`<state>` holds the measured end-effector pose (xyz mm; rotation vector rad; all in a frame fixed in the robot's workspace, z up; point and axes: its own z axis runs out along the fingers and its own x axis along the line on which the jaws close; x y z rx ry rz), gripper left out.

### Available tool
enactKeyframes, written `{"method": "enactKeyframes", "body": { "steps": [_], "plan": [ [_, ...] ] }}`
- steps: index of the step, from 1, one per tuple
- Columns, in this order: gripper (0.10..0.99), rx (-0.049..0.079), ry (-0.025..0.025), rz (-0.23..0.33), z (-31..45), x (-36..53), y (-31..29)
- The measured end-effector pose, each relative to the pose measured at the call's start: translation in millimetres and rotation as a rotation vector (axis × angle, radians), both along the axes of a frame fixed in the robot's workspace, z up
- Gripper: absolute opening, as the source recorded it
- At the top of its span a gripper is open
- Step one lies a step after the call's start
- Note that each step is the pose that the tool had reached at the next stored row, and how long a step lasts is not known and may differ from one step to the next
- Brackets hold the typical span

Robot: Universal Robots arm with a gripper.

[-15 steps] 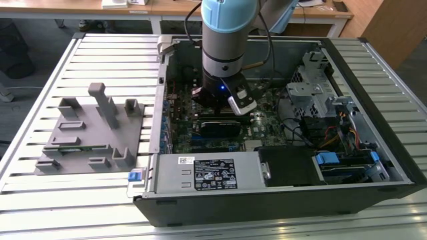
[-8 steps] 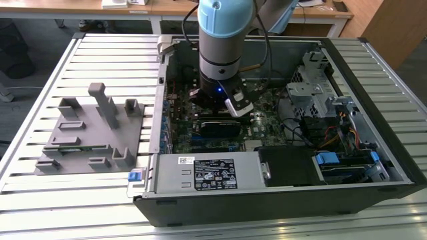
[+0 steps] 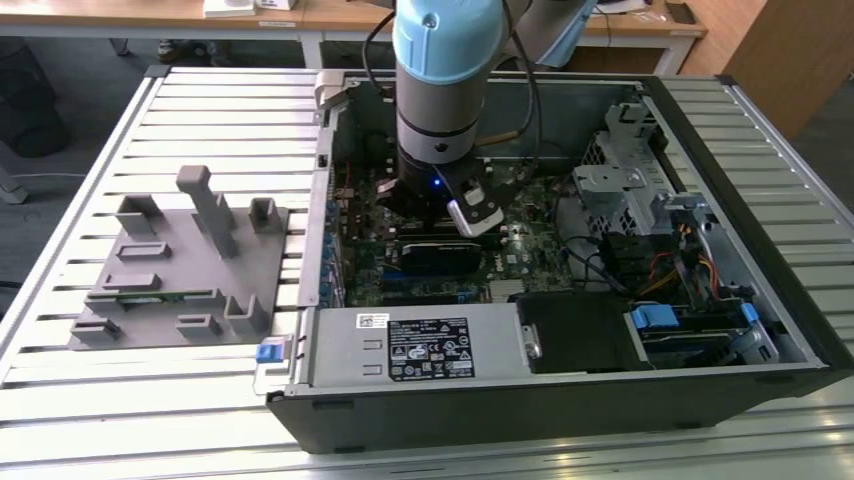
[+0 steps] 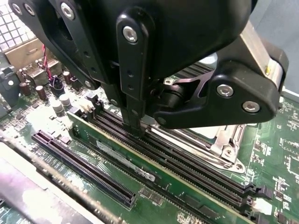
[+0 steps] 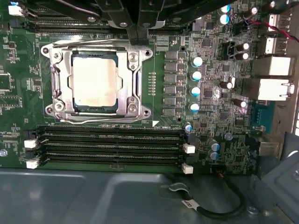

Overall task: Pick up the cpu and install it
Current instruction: 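Install the second cpu locking lever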

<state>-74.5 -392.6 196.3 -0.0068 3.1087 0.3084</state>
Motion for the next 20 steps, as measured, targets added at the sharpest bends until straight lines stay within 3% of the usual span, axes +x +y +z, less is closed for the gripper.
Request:
{"method": "enactKeyframes", "body": {
  "steps": [6,20],
  "plan": [
    [0.106,0.010,-0.0001,-0.001,-1.7,-4.3,0.2],
    [0.106,0.020,-0.0001,-0.001,-3.5,-6.4,4.9]
  ]
}}
